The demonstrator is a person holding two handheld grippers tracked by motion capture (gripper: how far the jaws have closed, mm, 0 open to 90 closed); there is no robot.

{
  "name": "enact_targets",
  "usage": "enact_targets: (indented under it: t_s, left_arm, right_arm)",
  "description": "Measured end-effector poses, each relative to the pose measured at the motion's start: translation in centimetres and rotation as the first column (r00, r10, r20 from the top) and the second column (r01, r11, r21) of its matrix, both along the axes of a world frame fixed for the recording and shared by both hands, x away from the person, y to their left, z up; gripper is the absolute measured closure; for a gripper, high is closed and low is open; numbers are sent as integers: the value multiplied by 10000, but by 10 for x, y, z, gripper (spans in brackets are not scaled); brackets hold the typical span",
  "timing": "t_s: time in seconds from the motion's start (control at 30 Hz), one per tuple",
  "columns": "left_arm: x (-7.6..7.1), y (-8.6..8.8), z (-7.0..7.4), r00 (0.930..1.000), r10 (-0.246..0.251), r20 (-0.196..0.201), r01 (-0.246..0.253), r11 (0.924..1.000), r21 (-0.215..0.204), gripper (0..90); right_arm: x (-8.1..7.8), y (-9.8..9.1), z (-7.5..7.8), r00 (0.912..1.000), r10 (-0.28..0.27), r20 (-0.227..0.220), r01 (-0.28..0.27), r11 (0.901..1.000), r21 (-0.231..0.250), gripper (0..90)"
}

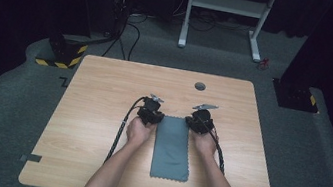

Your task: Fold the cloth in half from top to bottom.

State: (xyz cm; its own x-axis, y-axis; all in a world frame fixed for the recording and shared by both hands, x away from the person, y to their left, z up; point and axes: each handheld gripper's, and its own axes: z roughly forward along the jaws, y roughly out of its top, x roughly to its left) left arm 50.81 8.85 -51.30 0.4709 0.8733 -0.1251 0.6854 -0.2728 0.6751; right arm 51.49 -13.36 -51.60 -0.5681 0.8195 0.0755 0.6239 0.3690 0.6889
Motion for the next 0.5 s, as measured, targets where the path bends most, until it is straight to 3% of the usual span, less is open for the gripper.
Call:
enact_targets:
  t_s: [0.2,0.5]
  left_arm:
    - [2,5,-1,9997,-211,-99,207,9992,-355,892]
    - [2,5,-1,9990,-414,139,417,9990,-189,900]
  right_arm:
    - [0,0,0,10000,-97,-7,97,10000,7,896]
    - [-1,0,1,10000,-84,-17,84,10000,37,899]
